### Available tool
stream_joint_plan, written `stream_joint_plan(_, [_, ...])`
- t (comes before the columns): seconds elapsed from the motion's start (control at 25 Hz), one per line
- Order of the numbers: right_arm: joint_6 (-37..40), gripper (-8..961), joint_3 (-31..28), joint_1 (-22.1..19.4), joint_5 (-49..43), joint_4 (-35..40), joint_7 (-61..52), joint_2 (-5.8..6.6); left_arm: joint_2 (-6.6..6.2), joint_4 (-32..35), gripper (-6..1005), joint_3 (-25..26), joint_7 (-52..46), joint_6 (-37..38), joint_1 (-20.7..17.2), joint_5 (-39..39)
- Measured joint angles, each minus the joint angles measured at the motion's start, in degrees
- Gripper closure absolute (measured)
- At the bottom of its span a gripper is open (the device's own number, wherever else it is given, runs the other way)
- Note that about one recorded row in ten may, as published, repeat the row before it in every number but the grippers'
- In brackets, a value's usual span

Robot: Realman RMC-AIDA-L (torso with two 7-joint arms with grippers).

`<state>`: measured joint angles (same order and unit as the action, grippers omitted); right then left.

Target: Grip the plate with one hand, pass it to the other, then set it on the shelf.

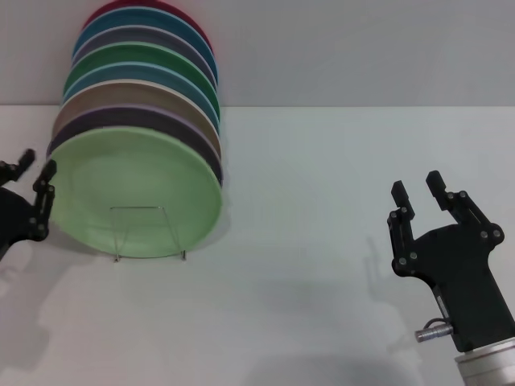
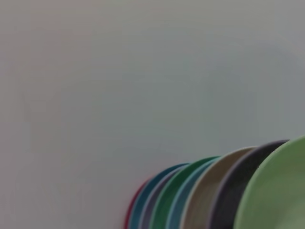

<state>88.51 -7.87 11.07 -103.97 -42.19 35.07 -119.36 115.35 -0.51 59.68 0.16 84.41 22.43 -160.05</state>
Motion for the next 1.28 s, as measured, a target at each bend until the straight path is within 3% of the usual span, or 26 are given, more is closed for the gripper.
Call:
stream_joint_plan(0.24, [-0.7,600,-1.5,0.5,0.0,0.3,0.0,0.00,-0.09,-0.3,792,1.4,-0.2,5.0,-3.1,0.0])
stream_joint_plan(0.32, [-0.9,598,-2.1,0.7,0.0,0.5,0.0,0.02,0.02,-0.3,708,1.6,-0.5,6.4,-3.8,0.0])
stream_joint_plan(0.4, [-1.3,595,-3.6,0.9,0.0,0.9,0.0,0.05,0.51,-0.6,624,2.6,-1.8,9.8,-5.9,0.0])
stream_joint_plan(0.6, [-2.2,589,-8.0,1.8,0.0,2.7,-1.1,0.15,1.80,-2.7,623,6.4,-10.3,14.4,-9.9,0.0])
stream_joint_plan(0.8, [-2.8,583,-12.1,3.4,0.0,5.7,-4.9,0.16,1.66,-2.8,562,8.9,-23.8,13.9,-9.7,0.0])
stream_joint_plan(0.84, [-2.9,582,-13.3,4.3,0.0,7.8,-7.1,0.25,1.80,-2.7,550,11.3,-28.0,12.8,-9.4,0.0])
stream_joint_plan(1.04, [-3.2,576,-14.8,7.3,-0.2,15.3,-16.9,0.49,2.72,-3.2,338,15.7,-29.6,9.3,-9.1,0.0])
stream_joint_plan(1.28, [-5.9,568,-18.7,9.3,-0.2,19.2,-23.2,0.59,3.11,-4.0,222,16.2,-28.9,7.6,-8.5,0.0])
